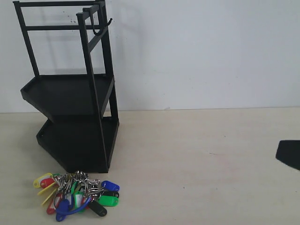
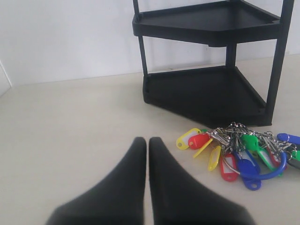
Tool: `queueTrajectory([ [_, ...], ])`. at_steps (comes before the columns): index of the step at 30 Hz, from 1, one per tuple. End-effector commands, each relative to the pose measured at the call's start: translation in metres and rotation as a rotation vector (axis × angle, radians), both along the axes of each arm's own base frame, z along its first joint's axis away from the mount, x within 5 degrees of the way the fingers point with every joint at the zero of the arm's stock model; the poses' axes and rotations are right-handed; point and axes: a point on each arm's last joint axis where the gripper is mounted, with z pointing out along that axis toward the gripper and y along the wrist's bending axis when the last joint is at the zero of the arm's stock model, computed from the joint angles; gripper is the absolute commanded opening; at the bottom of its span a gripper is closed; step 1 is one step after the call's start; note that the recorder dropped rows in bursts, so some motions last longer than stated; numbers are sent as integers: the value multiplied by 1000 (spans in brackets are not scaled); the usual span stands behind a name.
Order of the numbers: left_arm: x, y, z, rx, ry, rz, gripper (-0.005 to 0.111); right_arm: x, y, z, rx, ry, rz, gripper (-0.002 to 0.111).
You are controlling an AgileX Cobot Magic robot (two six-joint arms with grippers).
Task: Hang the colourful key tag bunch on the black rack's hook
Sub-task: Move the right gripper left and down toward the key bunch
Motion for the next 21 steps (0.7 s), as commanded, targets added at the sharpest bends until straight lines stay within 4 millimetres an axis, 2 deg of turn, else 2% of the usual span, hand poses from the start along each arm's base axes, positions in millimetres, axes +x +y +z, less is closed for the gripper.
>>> queueTrajectory([
  [1, 0, 0, 1, -2, -11, -2, 4, 29, -1, -15, -109, 75, 75, 0],
  [4, 0, 0, 1, -2, -11, -2, 4, 54, 0, -17, -135, 112, 120, 0],
  [7, 0, 0, 1, -2, -11, -2, 4, 79, 11, -16, -149, 147, 203, 0],
  [9, 0, 0, 1, -2, -11, -2, 4, 94, 25, -16, -161, 159, 253, 0],
  [13, 0, 0, 1, -2, -11, -2, 4, 119, 67, -22, -213, 145, 273, 0],
  [17, 0, 0, 1, -2, -11, -2, 4, 125, 118, -34, -245, 109, 183, 0],
  [21, 0, 0, 1, -2, -11, -2, 4, 113, 159, -47, -231, 128, 33, 0],
])
